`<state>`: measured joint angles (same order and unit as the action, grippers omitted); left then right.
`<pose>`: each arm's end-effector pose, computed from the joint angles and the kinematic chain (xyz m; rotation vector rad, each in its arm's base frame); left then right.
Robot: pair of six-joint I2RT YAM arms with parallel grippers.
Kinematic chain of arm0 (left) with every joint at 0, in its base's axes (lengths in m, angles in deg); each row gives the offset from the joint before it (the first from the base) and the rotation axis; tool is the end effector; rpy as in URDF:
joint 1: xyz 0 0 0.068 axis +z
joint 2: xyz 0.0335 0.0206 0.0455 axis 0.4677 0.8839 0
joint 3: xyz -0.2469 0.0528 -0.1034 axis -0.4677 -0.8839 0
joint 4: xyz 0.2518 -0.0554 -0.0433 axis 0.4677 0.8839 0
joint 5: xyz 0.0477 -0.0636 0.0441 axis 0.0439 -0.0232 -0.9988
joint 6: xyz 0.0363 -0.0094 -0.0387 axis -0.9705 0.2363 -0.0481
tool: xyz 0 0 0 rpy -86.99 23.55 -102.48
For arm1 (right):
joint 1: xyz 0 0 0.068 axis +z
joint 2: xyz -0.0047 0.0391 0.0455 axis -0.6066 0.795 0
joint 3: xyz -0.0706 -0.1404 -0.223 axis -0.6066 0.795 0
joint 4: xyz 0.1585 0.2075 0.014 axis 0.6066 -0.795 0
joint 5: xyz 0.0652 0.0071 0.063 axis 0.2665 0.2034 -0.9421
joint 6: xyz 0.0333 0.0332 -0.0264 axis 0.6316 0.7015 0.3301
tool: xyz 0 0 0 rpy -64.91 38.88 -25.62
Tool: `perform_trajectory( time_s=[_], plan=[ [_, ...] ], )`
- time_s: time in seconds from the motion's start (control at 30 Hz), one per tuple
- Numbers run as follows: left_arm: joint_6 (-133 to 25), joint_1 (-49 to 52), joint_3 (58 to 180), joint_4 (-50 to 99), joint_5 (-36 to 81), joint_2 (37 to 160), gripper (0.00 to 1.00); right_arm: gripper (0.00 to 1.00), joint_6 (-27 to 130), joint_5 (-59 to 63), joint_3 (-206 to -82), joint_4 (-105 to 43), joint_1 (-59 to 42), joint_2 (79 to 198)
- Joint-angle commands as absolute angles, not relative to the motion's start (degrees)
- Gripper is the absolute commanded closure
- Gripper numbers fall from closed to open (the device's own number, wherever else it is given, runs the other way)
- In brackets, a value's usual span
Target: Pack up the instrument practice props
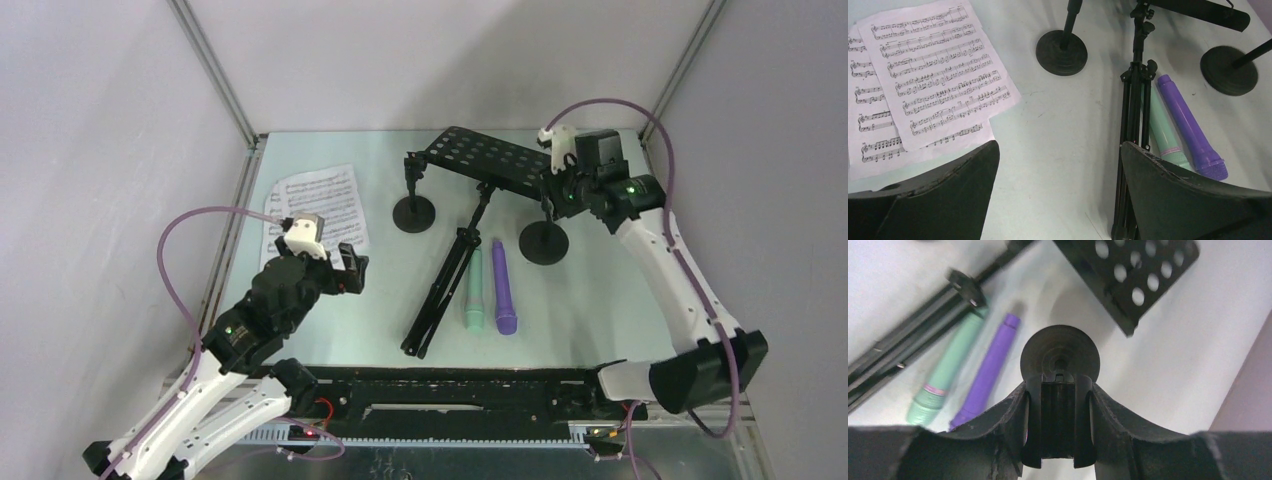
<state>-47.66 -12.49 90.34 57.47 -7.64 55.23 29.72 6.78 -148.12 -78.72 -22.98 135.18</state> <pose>0.1042 -0.0713 0.3258 0.1127 1.8964 -0.3325 0.2719 0.0718 0.3623 -0.6295 2.2913 0.0622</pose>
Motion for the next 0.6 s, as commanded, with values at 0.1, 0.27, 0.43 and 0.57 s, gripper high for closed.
perform_trajectory(
  time_s=[0.1, 0.27, 0.43, 0.57],
  plan=[
    [-46.01, -10.61, 89.21, 55.79, -8.78, 52.98, 0.0, 0.7, 32.58, 5.92, -160.55, -75.02, -12.84, 129.05],
    [-45.22, -10.08, 88.74, 56.34, -11.91, 51.16, 0.0, 0.71, 33.63, 6.06, -164.96, -73.89, -3.64, 133.14],
    [-44.79, -9.7, 88.53, 56.67, -14.17, 49.75, 0.0, 0.72, 35.36, 5.74, -169.41, -71.32, 3.9, 140.02],
    [-44.31, -9.43, 88.56, 57.42, -16.08, 48.77, 0.0, 0.73, 36.16, 5.15, -172.85, -68.62, 8.52, 146.03]
  ],
)
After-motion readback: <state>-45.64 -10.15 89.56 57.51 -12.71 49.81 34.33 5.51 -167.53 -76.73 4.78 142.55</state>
